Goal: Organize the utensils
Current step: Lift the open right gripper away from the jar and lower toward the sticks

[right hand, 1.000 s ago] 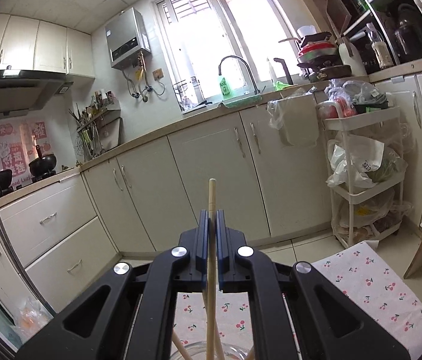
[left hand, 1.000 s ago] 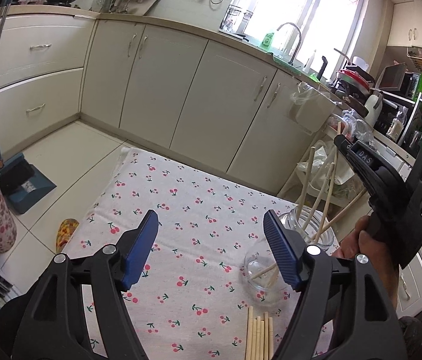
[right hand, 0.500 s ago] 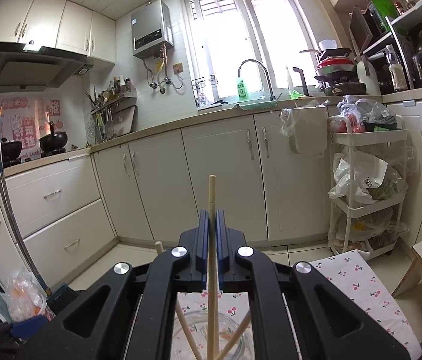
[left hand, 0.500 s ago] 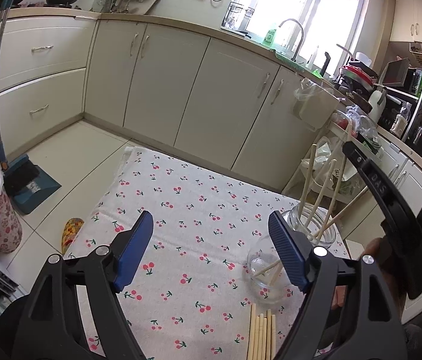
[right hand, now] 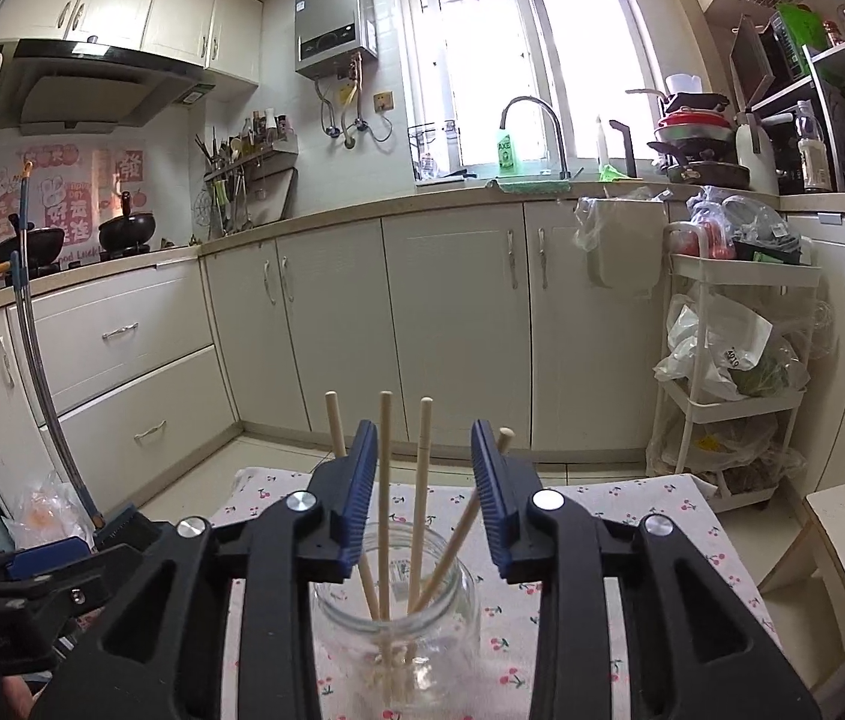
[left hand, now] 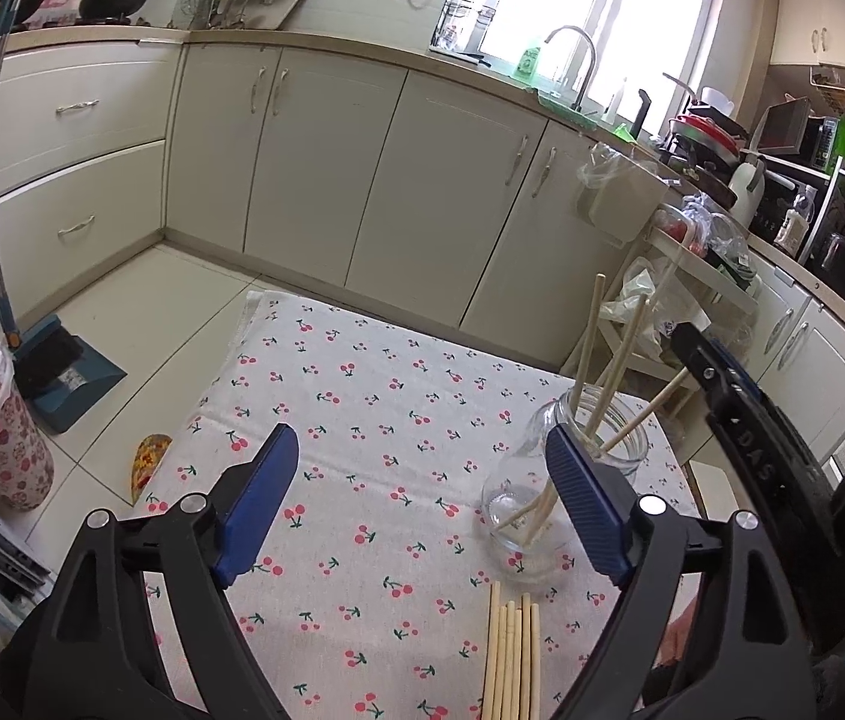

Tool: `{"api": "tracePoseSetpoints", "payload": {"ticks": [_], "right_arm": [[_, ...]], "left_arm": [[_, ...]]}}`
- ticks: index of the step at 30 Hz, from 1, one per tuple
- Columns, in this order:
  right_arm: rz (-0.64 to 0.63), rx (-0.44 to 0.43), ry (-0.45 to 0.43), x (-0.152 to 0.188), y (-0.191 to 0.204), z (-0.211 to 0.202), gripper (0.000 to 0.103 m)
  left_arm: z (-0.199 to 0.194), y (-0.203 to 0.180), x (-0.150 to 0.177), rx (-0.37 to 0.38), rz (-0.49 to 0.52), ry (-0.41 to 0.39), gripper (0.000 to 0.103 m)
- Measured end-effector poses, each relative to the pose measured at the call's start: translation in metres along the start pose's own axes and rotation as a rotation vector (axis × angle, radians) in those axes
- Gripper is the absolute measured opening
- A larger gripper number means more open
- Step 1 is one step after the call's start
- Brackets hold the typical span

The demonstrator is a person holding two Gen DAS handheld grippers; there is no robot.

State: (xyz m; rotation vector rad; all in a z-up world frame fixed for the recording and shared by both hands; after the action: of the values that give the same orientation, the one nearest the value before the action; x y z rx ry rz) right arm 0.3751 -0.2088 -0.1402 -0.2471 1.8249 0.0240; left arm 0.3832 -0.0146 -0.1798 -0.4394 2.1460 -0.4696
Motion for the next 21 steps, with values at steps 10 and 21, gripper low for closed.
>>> {"api": "tracePoseSetpoints", "payload": {"ticks": [10, 21], "right_arm": [[0.067, -0.085, 0.310, 0.078, 0.012, -0.060, 0.034], [0.057, -0.225, 0.572, 0.145, 0.063, -0.040, 0.017]], "left_arm": [[-0.003, 0.016, 0.029, -0.077, 0.051, 0.114, 0.083], [-0.006, 0.025, 0.069, -0.123, 0.128, 0.211, 0.083]]}}
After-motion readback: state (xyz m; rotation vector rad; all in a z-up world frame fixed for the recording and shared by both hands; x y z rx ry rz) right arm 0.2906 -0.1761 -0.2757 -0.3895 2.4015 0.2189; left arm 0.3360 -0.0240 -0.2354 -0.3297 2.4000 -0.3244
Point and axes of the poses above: each gripper's, at about its wrist camera, not at the fingertips, and z roughly the way its jaws point, y to its left, x to its underside, the point moved 6 cm from there along z, roughly the way its jaws point, and after that the axes turned 14 degrees about -z, right-handed, at the moved point
